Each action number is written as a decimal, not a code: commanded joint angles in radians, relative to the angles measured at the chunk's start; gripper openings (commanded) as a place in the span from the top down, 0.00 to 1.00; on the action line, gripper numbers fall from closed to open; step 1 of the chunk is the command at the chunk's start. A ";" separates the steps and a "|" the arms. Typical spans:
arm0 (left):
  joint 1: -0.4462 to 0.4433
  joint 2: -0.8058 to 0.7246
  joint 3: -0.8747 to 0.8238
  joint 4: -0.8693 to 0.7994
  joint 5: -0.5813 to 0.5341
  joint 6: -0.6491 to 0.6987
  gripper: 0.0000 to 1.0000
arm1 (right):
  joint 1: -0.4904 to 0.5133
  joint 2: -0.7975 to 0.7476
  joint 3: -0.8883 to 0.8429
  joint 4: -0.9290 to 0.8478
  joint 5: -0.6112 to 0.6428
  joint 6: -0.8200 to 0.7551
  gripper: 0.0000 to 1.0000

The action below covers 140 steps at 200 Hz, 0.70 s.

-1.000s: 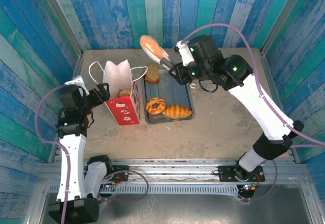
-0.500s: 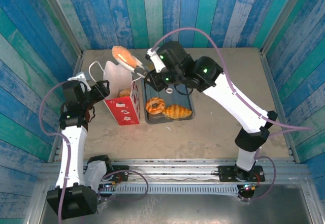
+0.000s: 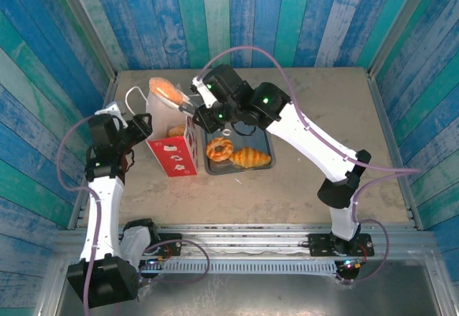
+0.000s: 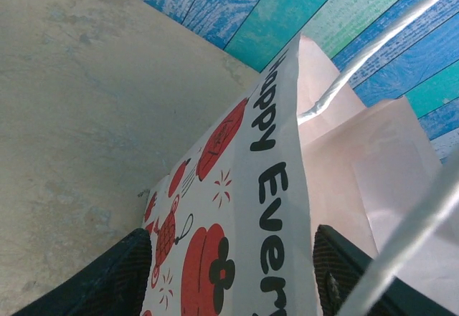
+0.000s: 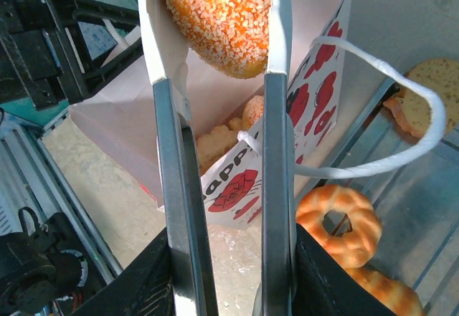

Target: Place the fake bread into the paper bag

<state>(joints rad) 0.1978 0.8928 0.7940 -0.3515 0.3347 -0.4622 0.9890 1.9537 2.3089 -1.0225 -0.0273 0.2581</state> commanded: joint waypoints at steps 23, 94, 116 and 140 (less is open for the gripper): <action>0.008 -0.012 -0.010 0.019 0.000 0.015 0.41 | 0.007 0.030 0.036 0.022 -0.034 -0.018 0.64; 0.009 -0.018 -0.016 0.002 -0.045 0.038 0.42 | 0.008 0.051 0.041 -0.067 0.039 -0.060 0.63; 0.009 -0.018 -0.012 -0.006 -0.056 0.043 0.42 | 0.008 0.057 0.050 -0.103 0.079 -0.077 0.62; 0.009 -0.016 -0.010 -0.007 -0.058 0.045 0.42 | 0.008 0.061 0.063 -0.130 0.120 -0.099 0.61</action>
<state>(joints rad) 0.2012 0.8921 0.7933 -0.3523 0.2928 -0.4412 0.9890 1.9984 2.3299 -1.1118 0.0296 0.1951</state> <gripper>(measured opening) 0.582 0.386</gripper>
